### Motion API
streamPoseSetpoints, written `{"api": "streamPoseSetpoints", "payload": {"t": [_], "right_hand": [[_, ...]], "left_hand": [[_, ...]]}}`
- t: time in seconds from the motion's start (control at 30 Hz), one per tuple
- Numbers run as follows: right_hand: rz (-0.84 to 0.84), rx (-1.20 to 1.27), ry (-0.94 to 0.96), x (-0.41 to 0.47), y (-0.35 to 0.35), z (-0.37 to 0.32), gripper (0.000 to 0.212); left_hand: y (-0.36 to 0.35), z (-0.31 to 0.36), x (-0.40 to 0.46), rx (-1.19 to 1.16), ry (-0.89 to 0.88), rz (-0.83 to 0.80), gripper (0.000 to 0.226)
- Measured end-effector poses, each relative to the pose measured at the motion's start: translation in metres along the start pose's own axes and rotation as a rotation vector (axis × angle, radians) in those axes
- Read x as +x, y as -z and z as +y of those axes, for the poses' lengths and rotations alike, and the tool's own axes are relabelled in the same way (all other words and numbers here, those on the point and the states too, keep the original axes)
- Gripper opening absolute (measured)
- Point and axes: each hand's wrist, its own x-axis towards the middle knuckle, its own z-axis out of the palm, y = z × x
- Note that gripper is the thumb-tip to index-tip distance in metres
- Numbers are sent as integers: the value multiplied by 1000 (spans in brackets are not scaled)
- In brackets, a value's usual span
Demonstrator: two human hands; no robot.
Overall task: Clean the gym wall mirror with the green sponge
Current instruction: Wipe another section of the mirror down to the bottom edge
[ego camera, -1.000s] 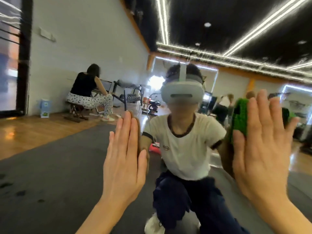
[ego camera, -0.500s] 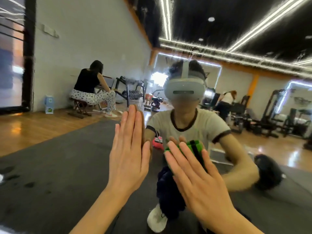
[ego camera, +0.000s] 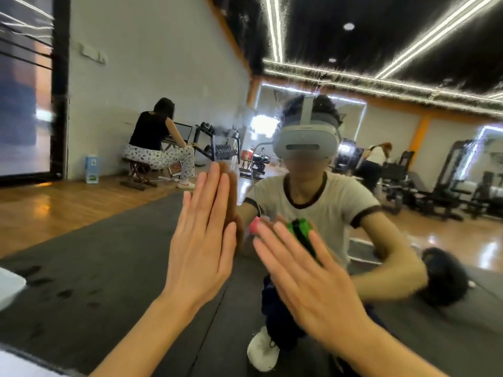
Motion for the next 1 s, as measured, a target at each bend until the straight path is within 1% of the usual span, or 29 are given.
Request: {"api": "streamPoseSetpoints", "payload": {"t": [0.03, 0.1, 0.17, 0.23, 0.37, 0.43, 0.5, 0.6, 0.67, 0.73, 0.77, 0.9, 0.93, 1.0], "right_hand": [[47, -2, -51, 21, 5, 12, 68], [185, 7, -259, 74, 15, 42, 58], [268, 24, -414, 111, 24, 59, 53], [261, 21, -395, 105, 18, 49, 56], [114, 15, -217, 19, -1, -5, 65], [99, 42, -182, 10, -2, -7, 63], [138, 68, -225, 45, 3, 0, 62], [237, 115, -308, 130, 11, 2, 55], [264, 104, -269, 161, 12, 1, 53], [255, 57, -213, 150, 8, 13, 53], [249, 42, -221, 133, 10, 21, 53], [212, 32, -350, 60, 19, 47, 55], [213, 25, -371, 57, 20, 47, 55], [224, 11, -388, 78, 19, 38, 55]], "left_hand": [[3, -4, 4, 12, -1, 5, 62], [5, -14, 13, 29, 8, 29, 63], [5, -23, 21, 34, 26, 45, 64], [4, -28, 23, 34, 19, 48, 64], [2, -33, 22, 48, -14, 65, 63], [2, -32, 23, 51, -15, 71, 63], [1, -32, 23, 49, -14, 68, 63], [0, -34, 23, 40, -9, 60, 63], [0, -34, 23, 39, -5, 59, 62], [0, -33, 23, 43, -8, 68, 62], [0, -33, 23, 48, -14, 75, 63], [0, -34, 23, 62, -24, 82, 63], [0, -34, 23, 61, -23, 83, 62], [0, -33, 23, 53, -22, 77, 62]]}}
